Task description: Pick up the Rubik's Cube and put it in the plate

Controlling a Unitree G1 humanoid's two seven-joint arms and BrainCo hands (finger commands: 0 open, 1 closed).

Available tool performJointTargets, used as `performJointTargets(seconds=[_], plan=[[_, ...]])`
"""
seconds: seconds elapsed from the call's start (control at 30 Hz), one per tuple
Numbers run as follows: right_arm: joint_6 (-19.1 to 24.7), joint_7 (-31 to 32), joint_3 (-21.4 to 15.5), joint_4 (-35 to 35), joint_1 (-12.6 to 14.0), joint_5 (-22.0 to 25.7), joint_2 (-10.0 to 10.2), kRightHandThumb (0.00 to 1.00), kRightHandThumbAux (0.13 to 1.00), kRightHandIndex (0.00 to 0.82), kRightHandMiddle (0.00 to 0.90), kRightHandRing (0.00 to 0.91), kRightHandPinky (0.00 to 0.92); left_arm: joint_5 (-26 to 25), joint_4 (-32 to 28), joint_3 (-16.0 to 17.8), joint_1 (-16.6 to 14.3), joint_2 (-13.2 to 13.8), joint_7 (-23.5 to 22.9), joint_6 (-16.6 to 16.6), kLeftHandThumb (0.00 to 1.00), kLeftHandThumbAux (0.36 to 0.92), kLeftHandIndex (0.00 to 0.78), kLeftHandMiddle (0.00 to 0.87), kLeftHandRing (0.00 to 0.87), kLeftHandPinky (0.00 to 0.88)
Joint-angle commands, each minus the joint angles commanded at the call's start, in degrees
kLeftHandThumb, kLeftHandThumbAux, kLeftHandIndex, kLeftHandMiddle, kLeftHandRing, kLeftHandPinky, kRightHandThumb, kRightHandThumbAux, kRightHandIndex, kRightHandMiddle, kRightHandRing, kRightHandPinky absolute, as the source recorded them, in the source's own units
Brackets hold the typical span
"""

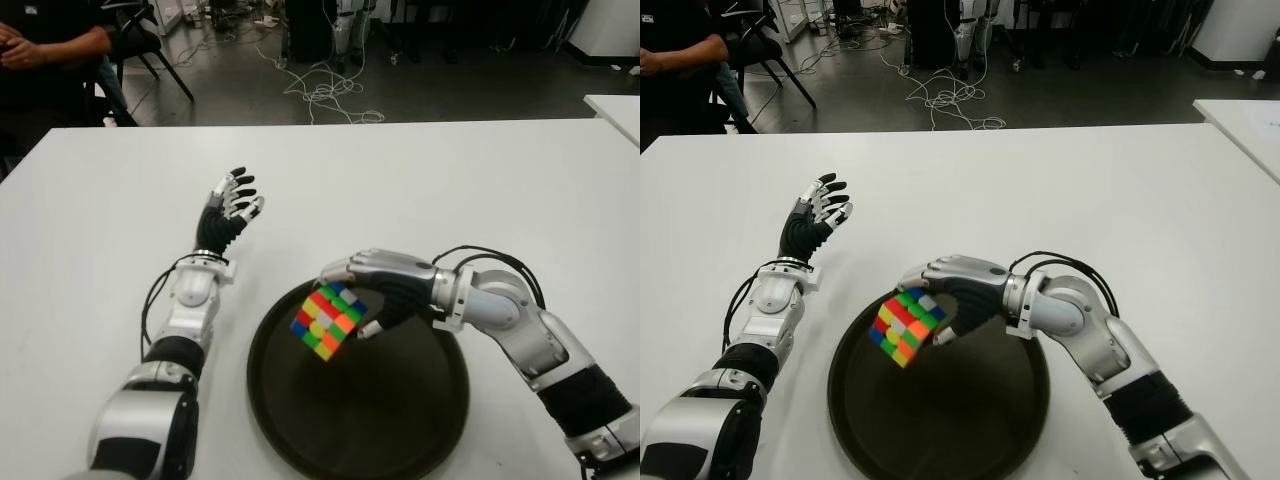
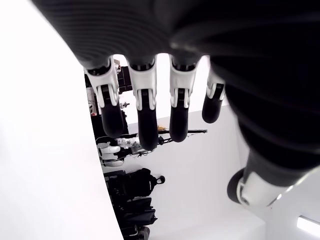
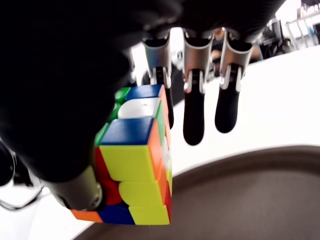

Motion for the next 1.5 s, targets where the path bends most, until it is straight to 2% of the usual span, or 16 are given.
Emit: performJointTargets(seconds=[0.13, 0.33, 0.37, 0.4, 0.47, 0.57, 0.67, 0.87, 1.17, 1.5], plan=[[-1.5, -1.1, -0.16, 0.97, -0.11, 0.7, 0.14, 0.692, 0.741, 0.397, 0.252, 0.253, 0.272, 0.31, 0.11, -0.21, 0.02, 0.13, 0.13, -0.25, 0.23, 0.65, 0.144, 0.199, 0.203, 0.192], [-2.95, -1.55, -0.47, 2.07, -0.18, 2.91, 0.49, 0.684, 0.743, 0.396, 0.162, 0.166, 0.194, 0.06, -0.28, -0.13, 0.21, -0.1, 0.02, -0.49, 0.243, 0.665, 0.151, 0.209, 0.212, 0.19], [-3.03, -1.55, -0.5, 2.18, -0.18, 3.27, 0.57, 0.621, 0.775, 0.332, 0.151, 0.156, 0.185, -0.02, -0.35, -0.1, 0.23, -0.13, -0.03, -0.49, 0.244, 0.666, 0.151, 0.211, 0.212, 0.186], [-3.07, -1.55, -0.49, 2.25, -0.2, 3.47, 0.58, 0.494, 0.831, 0.237, 0.134, 0.14, 0.172, -0.06, -0.39, -0.08, 0.24, -0.15, -0.06, -0.48, 0.245, 0.667, 0.151, 0.212, 0.213, 0.18], [-2.93, -1.37, -0.48, 2.36, -0.27, 4.02, 0.61, 0.353, 0.891, 0.138, 0.116, 0.124, 0.158, -0.17, -0.47, -0.03, 0.26, -0.21, -0.15, -0.48, 0.246, 0.669, 0.152, 0.214, 0.213, 0.175], [-2.55, -0.84, -0.48, 2.6, -0.49, 5.07, 0.69, 0.253, 0.929, 0.086, 0.097, 0.108, 0.147, -0.38, -0.59, 0.07, 0.28, -0.32, -0.31, -0.46, 0.242, 0.672, 0.149, 0.216, 0.212, 0.173], [-2.34, -0.24, -0.37, 2.77, -0.81, 5.89, 0.6, 0.213, 0.955, 0.067, 0.088, 0.103, 0.16, -0.52, -0.66, 0.08, 0.27, -0.33, -0.45, -0.37, 0.239, 0.675, 0.147, 0.212, 0.209, 0.177], [-1.93, 1.34, -0.13, 2.95, -1.49, 6.69, 0.2, 0.242, 0.991, 0.052, 0.074, 0.101, 0.186, -0.46, -0.78, 0.01, 0.29, -0.23, -0.51, -0.07, 0.238, 0.673, 0.144, 0.206, 0.204, 0.189], [-1.43, 3.08, -0.19, 3.31, -2.31, 7.92, 0.21, 0.283, 0.998, 0.044, 0.075, 0.101, 0.194, -0.2, -0.83, -0.1, 0.22, -0.08, -0.28, 0.35, 0.244, 0.68, 0.143, 0.201, 0.204, 0.203], [-0.64, 4.07, -0.48, 2.99, -2.56, 7.99, -0.22, 0.252, 0.998, 0.044, 0.079, 0.099, 0.179, -0.14, -1.07, -0.14, 0.29, -0.12, -0.11, 0.49, 0.232, 0.692, 0.141, 0.2, 0.206, 0.212]])
